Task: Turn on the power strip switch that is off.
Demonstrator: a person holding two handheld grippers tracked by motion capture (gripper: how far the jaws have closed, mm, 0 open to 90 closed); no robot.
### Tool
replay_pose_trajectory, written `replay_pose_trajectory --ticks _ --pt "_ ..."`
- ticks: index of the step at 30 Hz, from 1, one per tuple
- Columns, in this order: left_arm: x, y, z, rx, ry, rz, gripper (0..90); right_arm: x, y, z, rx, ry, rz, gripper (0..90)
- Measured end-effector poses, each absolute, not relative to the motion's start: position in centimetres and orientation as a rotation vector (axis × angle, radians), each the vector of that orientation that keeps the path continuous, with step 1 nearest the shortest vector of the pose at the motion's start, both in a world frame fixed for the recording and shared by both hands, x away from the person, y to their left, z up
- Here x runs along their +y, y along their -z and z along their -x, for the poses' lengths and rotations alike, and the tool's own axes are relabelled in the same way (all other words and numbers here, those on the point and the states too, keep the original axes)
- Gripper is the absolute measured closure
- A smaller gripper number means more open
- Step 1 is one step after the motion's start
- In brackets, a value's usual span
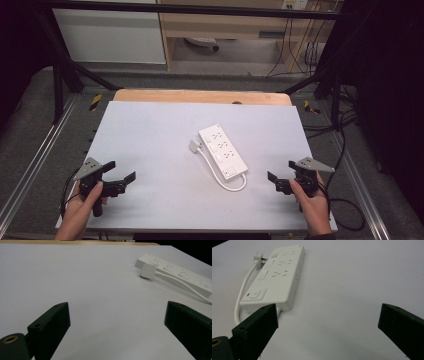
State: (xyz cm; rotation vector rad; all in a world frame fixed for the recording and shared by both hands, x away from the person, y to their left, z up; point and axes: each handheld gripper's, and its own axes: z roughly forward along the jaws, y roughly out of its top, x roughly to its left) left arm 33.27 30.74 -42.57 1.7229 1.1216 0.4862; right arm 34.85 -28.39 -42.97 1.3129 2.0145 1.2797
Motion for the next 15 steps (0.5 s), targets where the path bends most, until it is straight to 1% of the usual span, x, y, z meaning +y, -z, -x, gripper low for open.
replay_pose_trajectory --ticks 15 --pt "30.9 42.7 -33.2 1.138 -0.498 -1.732 6.3 -28.9 40.7 -34.9 1.936 -1.336 -1.303 3.6"
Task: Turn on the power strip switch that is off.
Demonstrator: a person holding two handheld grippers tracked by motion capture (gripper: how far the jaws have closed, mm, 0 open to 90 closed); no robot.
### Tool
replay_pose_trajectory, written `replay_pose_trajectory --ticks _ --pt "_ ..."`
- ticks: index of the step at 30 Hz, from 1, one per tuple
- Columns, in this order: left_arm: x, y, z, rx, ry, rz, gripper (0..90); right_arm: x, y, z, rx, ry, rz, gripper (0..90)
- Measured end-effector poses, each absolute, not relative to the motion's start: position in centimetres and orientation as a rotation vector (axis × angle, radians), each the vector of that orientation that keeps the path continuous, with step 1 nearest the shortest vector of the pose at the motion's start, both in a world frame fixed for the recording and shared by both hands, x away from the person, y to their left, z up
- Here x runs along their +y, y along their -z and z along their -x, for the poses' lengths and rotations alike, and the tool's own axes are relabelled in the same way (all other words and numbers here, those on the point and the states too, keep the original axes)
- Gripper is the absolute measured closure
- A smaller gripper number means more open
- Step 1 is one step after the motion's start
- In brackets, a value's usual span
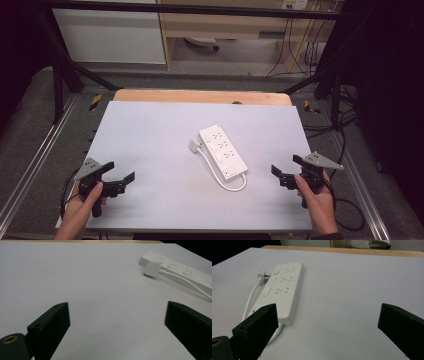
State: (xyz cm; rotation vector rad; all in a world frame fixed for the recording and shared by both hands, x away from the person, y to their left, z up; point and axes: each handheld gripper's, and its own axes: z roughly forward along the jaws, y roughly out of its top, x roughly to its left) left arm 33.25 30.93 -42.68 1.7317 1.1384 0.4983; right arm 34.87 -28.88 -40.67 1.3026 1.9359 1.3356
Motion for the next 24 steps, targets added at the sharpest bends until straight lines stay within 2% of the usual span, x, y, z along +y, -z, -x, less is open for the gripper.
replay_pose_trajectory --ticks 24 --pt "31.1 42.8 -33.3 1.135 -0.509 -1.759 6.2 -27.6 38.1 -36.9 1.862 -1.367 -1.244 1.7"
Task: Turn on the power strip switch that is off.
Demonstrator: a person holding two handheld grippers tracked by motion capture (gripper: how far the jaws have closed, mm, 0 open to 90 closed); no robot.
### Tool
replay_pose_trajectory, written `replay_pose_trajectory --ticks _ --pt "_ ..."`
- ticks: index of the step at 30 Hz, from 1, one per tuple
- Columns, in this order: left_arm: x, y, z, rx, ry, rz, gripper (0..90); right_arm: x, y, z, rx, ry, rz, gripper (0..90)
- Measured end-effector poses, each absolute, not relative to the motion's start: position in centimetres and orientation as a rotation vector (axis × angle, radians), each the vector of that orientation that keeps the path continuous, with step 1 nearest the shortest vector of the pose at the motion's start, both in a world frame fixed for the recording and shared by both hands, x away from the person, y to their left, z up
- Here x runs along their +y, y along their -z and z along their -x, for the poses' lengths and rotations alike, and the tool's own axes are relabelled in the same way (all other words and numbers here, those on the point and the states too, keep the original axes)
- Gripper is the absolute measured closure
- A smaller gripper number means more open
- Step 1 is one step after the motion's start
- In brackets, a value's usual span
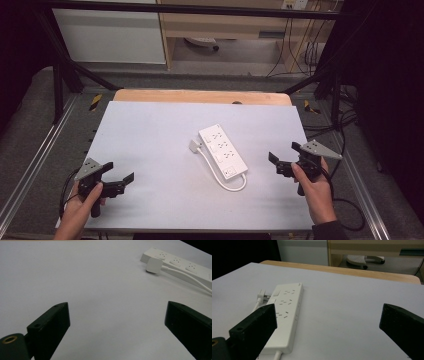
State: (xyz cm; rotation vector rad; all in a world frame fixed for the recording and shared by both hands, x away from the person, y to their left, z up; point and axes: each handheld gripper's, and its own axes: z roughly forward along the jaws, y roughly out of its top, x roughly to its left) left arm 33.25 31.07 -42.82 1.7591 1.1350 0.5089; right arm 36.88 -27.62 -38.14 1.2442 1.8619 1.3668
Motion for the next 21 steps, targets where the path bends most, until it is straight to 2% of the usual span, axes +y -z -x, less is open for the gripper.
replay_pose_trajectory --ticks 21 --pt "31.2 42.8 -33.2 1.136 -0.508 -1.755 6.4 -25.2 34.7 -39.3 1.929 -1.379 -1.188 3.5"
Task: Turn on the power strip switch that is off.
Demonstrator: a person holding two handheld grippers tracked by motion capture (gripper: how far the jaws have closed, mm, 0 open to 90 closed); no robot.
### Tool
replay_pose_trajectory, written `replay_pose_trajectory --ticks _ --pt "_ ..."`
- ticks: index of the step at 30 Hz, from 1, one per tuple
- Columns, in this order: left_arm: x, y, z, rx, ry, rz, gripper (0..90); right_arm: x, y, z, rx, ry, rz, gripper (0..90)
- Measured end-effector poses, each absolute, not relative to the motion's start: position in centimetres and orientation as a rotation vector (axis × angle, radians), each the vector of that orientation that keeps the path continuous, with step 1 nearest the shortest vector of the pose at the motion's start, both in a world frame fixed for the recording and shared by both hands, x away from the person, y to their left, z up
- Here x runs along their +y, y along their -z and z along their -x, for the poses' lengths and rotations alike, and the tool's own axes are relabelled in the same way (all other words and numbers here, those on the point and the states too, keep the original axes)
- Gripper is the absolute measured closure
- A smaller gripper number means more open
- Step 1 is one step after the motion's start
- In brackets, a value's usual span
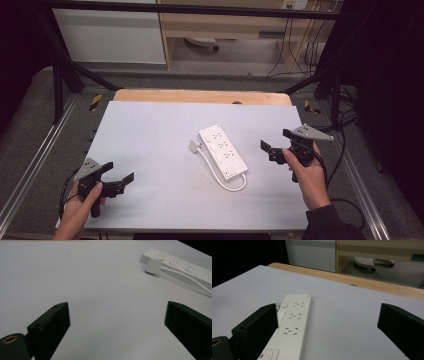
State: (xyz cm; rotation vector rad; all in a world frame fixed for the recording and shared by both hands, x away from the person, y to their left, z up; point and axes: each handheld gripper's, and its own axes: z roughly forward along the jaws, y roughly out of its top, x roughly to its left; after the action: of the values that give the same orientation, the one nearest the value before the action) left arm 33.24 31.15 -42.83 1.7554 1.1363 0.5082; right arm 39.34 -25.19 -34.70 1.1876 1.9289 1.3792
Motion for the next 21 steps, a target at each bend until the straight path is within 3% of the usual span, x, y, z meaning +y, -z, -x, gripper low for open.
replay_pose_trajectory --ticks 21 --pt "31.2 43.0 -33.3 1.145 -0.497 -1.757 6.0 -22.5 32.7 -41.9 1.961 -1.388 -1.132 2.8"
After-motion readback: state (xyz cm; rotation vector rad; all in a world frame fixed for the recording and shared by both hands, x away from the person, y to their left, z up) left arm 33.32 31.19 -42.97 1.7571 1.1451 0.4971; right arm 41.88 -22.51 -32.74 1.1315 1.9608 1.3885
